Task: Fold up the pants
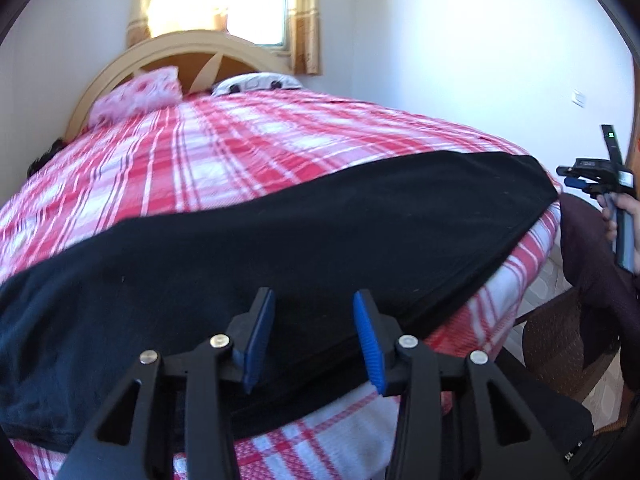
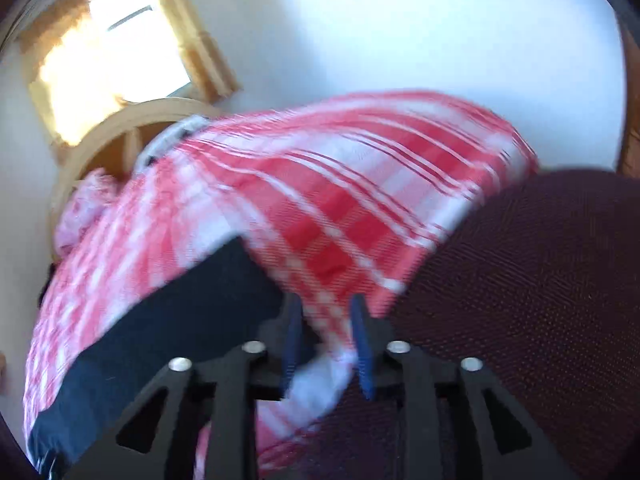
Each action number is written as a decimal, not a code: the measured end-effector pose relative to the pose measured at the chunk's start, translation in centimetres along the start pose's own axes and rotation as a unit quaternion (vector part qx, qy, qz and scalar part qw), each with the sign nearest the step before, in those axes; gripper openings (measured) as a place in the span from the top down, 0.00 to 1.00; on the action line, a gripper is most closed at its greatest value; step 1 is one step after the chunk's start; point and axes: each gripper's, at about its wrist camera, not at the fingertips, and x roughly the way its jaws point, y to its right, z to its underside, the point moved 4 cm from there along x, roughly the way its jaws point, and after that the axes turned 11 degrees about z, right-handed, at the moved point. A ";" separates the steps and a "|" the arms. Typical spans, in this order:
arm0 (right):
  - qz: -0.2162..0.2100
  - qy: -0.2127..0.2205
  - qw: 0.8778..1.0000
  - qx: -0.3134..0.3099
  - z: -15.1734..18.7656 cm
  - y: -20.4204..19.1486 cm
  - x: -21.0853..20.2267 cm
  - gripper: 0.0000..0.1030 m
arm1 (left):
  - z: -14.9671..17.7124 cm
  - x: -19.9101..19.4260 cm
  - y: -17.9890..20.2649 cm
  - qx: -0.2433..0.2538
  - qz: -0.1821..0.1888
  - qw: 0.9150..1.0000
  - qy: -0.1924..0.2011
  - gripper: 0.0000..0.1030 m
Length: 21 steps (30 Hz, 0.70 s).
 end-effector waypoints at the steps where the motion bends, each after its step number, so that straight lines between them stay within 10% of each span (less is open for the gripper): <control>1: -0.016 0.010 1.000 -0.020 0.3 -1.4 -0.7 0.59 | 0.1 0.0 -0.1 -0.002 0.002 1.000 0.002 0.57; 10: -0.141 -0.052 0.961 -0.232 8.5 -13.6 -1.5 0.57 | 0.8 -1.1 0.4 0.011 0.006 1.000 0.009 0.52; 15: -0.206 -0.039 0.946 -0.246 9.0 -16.3 -4.7 0.57 | -1.2 -4.3 -3.0 -0.003 -0.052 0.997 0.064 0.34; 21: -0.335 -0.099 0.900 -0.260 11.1 -28.5 -6.5 0.57 | -0.3 -3.5 -8.2 -0.068 -0.077 0.994 0.041 0.32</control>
